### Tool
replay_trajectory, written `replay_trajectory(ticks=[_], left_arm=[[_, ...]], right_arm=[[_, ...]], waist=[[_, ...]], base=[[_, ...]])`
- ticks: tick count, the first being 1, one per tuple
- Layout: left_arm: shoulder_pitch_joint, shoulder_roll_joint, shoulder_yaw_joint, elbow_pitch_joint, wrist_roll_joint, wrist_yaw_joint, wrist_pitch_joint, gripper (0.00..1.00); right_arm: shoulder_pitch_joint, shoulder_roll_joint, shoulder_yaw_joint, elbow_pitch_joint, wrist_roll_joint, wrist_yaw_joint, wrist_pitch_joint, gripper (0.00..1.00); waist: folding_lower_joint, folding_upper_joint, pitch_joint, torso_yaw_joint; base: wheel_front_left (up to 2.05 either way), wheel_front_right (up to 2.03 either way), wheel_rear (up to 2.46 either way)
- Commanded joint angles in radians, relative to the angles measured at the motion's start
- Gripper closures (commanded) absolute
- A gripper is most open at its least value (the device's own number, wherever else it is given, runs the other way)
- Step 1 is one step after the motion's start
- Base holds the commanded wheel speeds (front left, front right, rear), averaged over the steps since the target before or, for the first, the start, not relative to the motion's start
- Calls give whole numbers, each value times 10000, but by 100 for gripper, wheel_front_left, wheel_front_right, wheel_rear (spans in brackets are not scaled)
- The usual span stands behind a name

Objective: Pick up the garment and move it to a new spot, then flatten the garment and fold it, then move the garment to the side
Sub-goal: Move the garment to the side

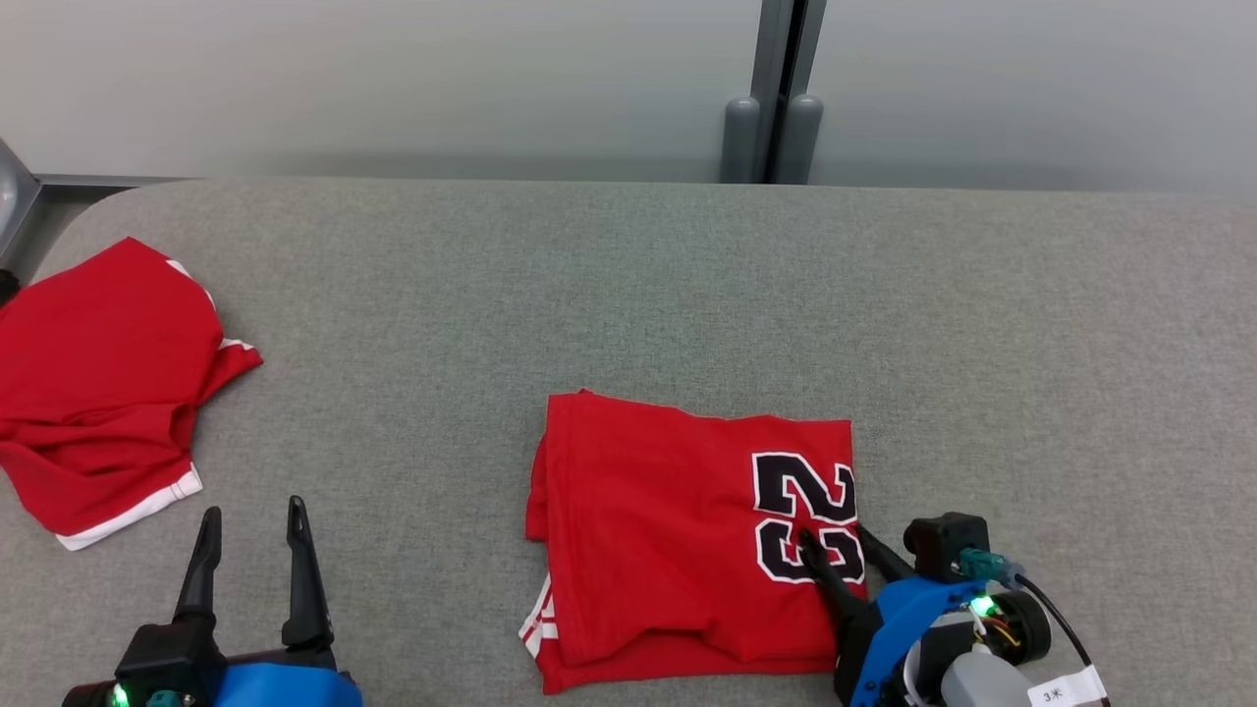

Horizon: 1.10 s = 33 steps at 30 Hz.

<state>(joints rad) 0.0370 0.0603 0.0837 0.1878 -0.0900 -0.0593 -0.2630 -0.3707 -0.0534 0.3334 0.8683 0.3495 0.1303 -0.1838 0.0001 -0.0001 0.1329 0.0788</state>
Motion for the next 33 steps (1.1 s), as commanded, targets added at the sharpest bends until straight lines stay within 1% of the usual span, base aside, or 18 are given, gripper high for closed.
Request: replay_trajectory(ticks=[1, 2, 4, 7, 11, 14, 17, 20, 23, 26, 33], left_arm=[[-201, 0, 3, -22, -57, 38, -23, 0], [-225, -7, -11, -25, -48, 39, -21, 0], [-268, -14, -40, -36, -44, 42, -23, 0], [-399, -35, -155, -96, -1, 6, -23, 0], [-709, -42, -235, -286, 77, -75, -21, 0], [-995, -42, -410, -503, 174, -149, -23, 0], [-1428, -60, -579, -776, 191, -204, -23, 0], [-1767, -68, -702, -1092, 220, -210, -21, 0], [-2027, -80, -675, -1487, 266, -114, -20, 0], [-2180, -20, -521, -1894, 321, -46, -23, 0], [-2339, 513, -175, -2986, 692, 67, -23, 0]], right_arm=[[2, 51, 230, 255, 141, 10, 82, 78], [-68, 54, 315, 222, 250, 10, -18, 100], [-375, 34, 301, 169, 240, 9, -258, 100], [-1021, 2, 214, 182, -169, 7, -513, 100], [-2013, -296, 283, 114, -630, 7, -592, 100], [-2836, -673, 375, 111, -860, 7, -565, 100], [-3578, -1188, 415, 177, -944, 7, -474, 100], [-4270, -1755, 423, 140, -895, 7, -416, 100], [-4932, -2335, 332, 33, -801, 6, -433, 100], [-5518, -2833, 171, -79, -710, 7, -472, 100], [-6583, -3734, -312, -386, -430, 7, -567, 100]], waist=[[-1, 1, 41, 5], [-1, 1, 60, 10], [-1, 1, 96, 2], [-1, 1, 223, -24], [-1, 1, 540, -88], [-1, 1, 860, -67], [-1, 1, 1282, -22], [-1, 1, 1793, -129], [-1, 1, 2344, -465], [-1, 1, 2941, -981], [-1, 1, 4155, -2369]], base=[[0, 0, 0], [0, 0, 0], [0, 0, 0], [0, 0, 0], [0, 0, 0], [0, 0, 0], [0, 0, 0], [0, 0, 0], [0, 0, 0], [0, 0, 0], [0, 0, 0]])
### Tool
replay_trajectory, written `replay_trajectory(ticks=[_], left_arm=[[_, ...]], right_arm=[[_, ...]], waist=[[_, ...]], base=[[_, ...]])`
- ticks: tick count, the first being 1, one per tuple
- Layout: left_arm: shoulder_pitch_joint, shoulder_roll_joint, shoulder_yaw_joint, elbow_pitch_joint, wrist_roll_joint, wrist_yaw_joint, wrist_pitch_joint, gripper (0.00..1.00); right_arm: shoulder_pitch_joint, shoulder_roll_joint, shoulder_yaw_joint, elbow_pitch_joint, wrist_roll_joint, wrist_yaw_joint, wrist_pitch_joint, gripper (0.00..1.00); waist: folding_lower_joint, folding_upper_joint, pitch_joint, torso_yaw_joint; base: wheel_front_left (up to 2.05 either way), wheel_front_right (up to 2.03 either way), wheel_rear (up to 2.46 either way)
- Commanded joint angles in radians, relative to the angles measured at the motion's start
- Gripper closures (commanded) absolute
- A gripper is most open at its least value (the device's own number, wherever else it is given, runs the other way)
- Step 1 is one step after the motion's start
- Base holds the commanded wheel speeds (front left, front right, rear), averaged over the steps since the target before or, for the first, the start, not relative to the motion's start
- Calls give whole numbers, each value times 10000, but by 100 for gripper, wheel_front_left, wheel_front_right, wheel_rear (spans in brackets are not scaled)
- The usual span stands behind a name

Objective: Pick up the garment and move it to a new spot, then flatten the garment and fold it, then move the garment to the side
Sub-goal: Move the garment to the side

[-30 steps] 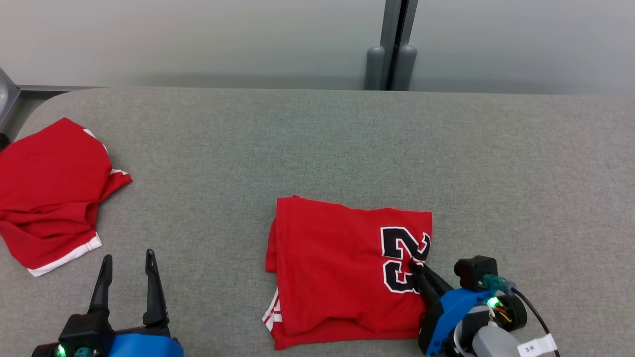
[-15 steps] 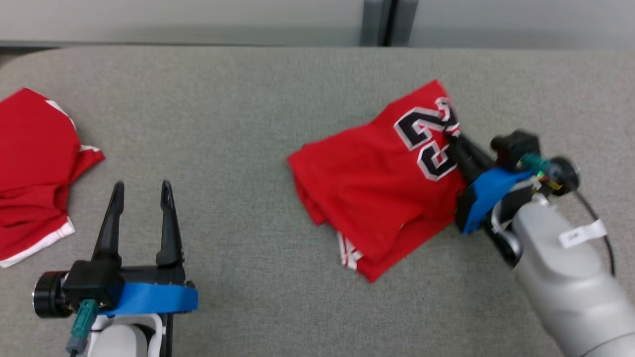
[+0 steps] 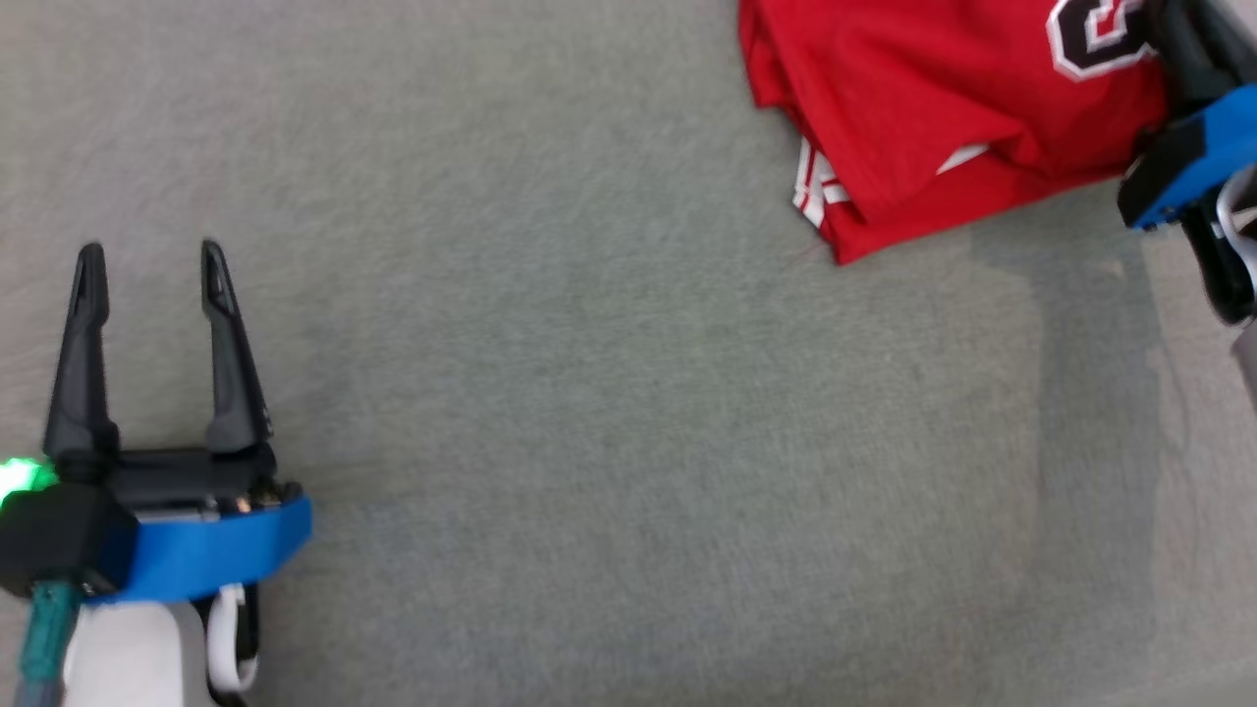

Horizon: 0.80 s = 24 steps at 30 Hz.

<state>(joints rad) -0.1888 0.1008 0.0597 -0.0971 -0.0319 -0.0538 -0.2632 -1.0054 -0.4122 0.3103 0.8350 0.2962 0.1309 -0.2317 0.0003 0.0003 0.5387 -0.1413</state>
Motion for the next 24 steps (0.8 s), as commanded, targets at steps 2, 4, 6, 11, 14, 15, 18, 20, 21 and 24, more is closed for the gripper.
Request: replay_trajectory(ticks=[2, 4, 6, 11, 14, 15, 18, 20, 21, 24], left_arm=[[-79, 265, 157, -447, 176, 58, -19, 0], [-69, 430, 182, -740, 300, 76, -19, 0], [-106, 532, 220, -974, 330, 70, -19, 0], [-188, 754, 273, -1440, 372, 73, 91, 0], [-203, 805, 263, -1595, 381, 69, 138, 0], [-202, 815, 269, -1622, 358, 78, 143, 0], [-132, 833, 324, -1648, 303, 122, 149, 0], [-95, 825, 336, -1610, 260, 159, 135, 0], [-99, 815, 310, -1576, 243, 156, 125, 0], [-190, 752, 191, -1415, 219, 167, 82, 0]], right_arm=[[-444, -350, -195, -102, 200, 1, -88, 100], [-614, -537, -266, -143, 261, 1, -107, 100], [-753, -725, -329, -117, 349, 0, -38, 100], [-1186, -1145, -173, 153, 606, 1, 93, 100], [-1588, -1344, 95, 391, 618, 0, 163, 100], [-1708, -1330, 208, 462, 641, 1, 160, 100], [-2065, -1223, 499, 848, 680, 1, 156, 100], [-2256, -1145, 643, 1222, 663, 1, 138, 5], [-2353, -1162, 664, 1448, 602, 1, 119, 0], [-2599, -1126, 686, 1997, 379, 1, -45, 0]], waist=[[-3, -3, 338, -500], [-3, -3, 545, -762], [-3, -3, 728, -944], [-3, -3, 1079, -1171], [-3, -3, 1238, -1185], [-3, -3, 1273, -1185], [-3, -3, 1360, -1160], [-3, -3, 1380, -1119], [-3, -3, 1375, -1068], [-3, -3, 1281, -886]], base=[[0, 0, 0], [0, 0, 0], [0, 0, 0], [0, 0, 0], [0, 0, 0], [0, 0, 0], [0, 0, 0], [0, 0, 0], [0, 0, 0], [0, 0, 0]])
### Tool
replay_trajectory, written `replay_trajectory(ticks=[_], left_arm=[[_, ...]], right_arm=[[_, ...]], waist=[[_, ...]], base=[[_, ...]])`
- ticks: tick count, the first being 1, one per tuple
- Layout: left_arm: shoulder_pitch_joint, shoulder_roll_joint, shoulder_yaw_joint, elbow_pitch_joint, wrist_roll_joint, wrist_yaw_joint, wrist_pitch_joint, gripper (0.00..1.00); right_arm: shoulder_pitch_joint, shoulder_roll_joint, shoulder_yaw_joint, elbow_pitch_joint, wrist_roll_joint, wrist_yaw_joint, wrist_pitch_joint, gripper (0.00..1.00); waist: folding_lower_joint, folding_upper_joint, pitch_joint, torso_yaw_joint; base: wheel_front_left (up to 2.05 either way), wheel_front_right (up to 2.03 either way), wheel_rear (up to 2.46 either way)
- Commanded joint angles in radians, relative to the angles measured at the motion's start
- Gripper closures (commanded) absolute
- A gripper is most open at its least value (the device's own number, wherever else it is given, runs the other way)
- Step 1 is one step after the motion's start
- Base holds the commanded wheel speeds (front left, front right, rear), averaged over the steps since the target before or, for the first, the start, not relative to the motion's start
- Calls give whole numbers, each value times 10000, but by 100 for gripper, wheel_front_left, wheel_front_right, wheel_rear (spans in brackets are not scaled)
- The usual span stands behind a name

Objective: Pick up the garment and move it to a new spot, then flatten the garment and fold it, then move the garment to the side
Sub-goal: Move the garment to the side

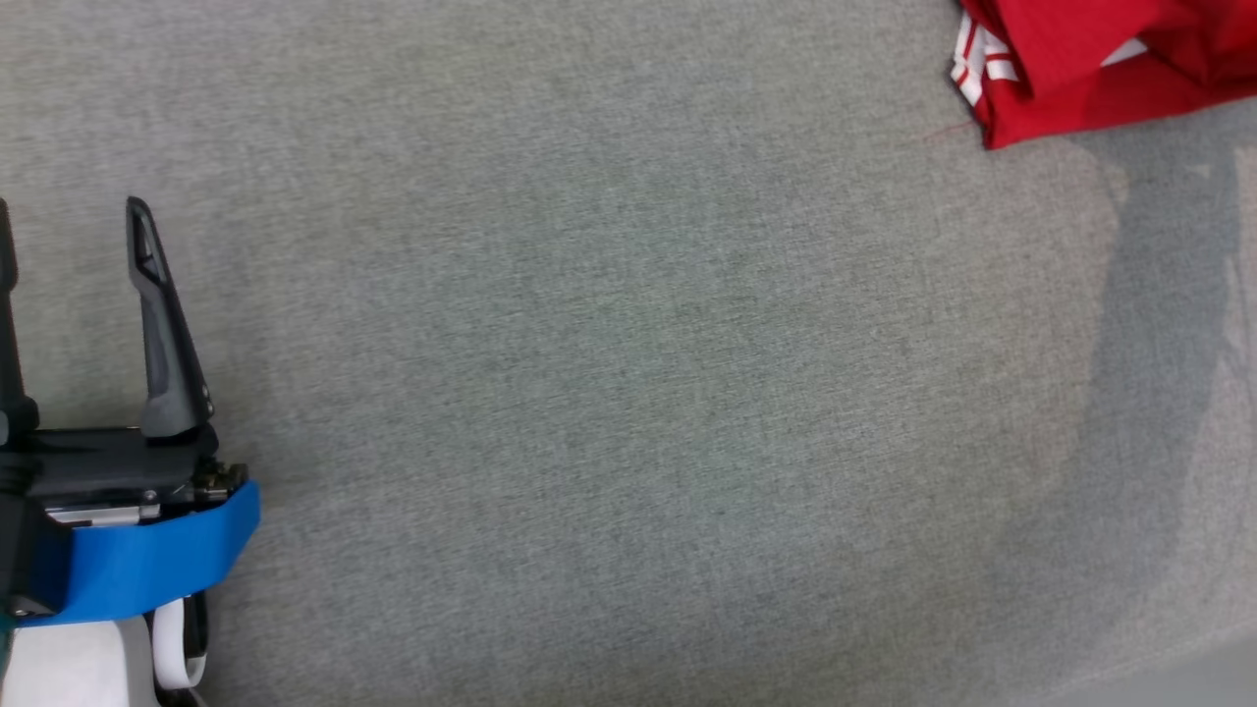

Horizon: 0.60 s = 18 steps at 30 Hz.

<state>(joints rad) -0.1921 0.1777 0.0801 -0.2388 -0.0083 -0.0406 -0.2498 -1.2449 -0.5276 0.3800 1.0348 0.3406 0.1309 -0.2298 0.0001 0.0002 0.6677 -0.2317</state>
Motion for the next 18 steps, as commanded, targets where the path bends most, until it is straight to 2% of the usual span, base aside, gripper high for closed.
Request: replay_trajectory(ticks=[1, 7, 12, 16, 17, 18], left_arm=[[-188, -42, -40, 50, -37, 54, -73, 0], [73, -242, -129, 652, -195, 124, -139, 0], [393, -449, -121, 1157, -413, 166, -152, 0], [864, -635, 33, 1390, -608, 246, -157, 0], [864, -635, 33, 1390, -608, 246, -157, 0], [1141, -718, 108, 1571, -677, 259, -156, 0]], right_arm=[[-232, 34, -7, 105, -142, 1, -132, 0], [265, 132, -167, 46, -157, 1, -352, 0], [1287, 454, -746, -1460, -310, 1, -357, 0], [2568, 1031, -1142, -2840, -401, 1, -359, 0], [2568, 1031, -1142, -2840, -401, 1, -359, 0], [3329, 1309, -1282, -3467, -493, 1, -361, 0]], waist=[[-1, -2, -67, 80], [-1, -2, -880, 439], [-1, -2, -1803, 771], [-1, -2, -2576, 1036], [-1, -2, -2576, 1036], [-1, -2, -2965, 1164]], base=[[0, 0, 0], [0, 0, 0], [0, 0, 0], [0, 0, 0], [0, 0, 0], [0, 0, 0]])
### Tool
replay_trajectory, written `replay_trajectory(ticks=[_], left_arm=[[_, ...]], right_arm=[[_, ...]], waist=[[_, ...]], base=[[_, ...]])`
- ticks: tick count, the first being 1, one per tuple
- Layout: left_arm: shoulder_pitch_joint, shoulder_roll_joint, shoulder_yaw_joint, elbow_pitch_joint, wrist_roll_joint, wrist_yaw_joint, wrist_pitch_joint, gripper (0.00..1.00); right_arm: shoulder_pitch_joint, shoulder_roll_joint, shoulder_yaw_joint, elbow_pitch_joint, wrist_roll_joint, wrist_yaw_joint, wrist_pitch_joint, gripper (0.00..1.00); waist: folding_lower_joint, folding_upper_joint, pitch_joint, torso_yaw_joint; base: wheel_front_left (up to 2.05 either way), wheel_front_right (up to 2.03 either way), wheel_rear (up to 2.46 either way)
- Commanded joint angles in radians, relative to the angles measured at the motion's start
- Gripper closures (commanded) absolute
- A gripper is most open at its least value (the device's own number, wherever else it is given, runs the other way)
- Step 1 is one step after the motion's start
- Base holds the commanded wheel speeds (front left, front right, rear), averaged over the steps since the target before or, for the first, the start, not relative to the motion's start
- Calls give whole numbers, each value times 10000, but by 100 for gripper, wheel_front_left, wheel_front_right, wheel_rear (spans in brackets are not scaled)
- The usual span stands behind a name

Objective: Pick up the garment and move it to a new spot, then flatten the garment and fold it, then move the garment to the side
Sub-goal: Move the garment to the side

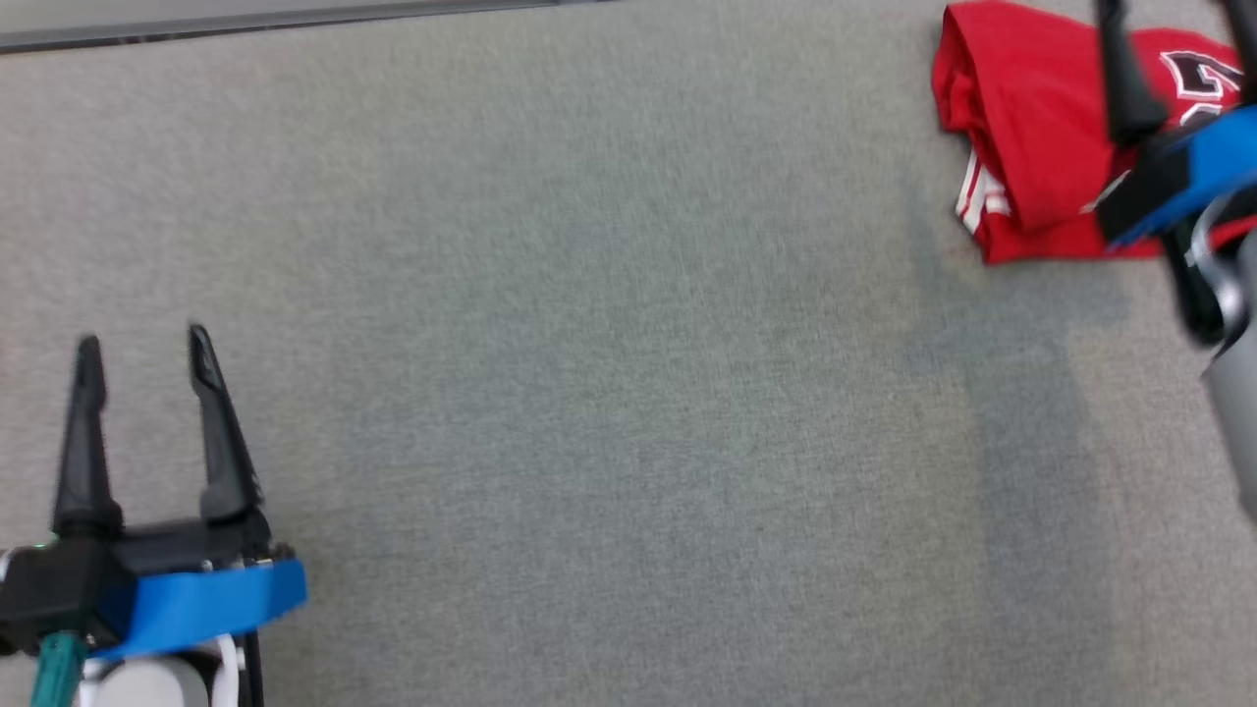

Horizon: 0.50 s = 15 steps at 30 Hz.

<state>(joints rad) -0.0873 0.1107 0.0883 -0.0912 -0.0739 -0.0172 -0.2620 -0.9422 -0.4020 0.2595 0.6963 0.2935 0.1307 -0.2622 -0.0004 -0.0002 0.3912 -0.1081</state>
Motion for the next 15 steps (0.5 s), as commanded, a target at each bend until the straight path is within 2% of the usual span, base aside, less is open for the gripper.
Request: replay_trajectory(ticks=[1, 2, 8, 15], left_arm=[[226, -77, 51, 148, -43, 25, -36, 0], [226, -77, 51, 148, -43, 25, -36, 0], [845, -272, 66, 647, -190, -83, -37, 0], [1204, -382, -5, 1189, -200, -194, -36, 0]], right_arm=[[640, 213, -137, -371, -67, 3, -36, 0], [640, 213, -137, -371, -67, 3, -36, 0], [2813, 1056, -670, -1699, -381, 3, -37, 0], [5242, 1779, -1370, -2648, -482, 3, -38, 0]], waist=[[4, 2, -357, -19], [4, 2, -357, -19], [4, 2, -1269, 369], [4, 2, -2081, 792]], base=[[0, 0, 0], [0, 0, 0], [0, 0, 0], [0, 0, 0]])
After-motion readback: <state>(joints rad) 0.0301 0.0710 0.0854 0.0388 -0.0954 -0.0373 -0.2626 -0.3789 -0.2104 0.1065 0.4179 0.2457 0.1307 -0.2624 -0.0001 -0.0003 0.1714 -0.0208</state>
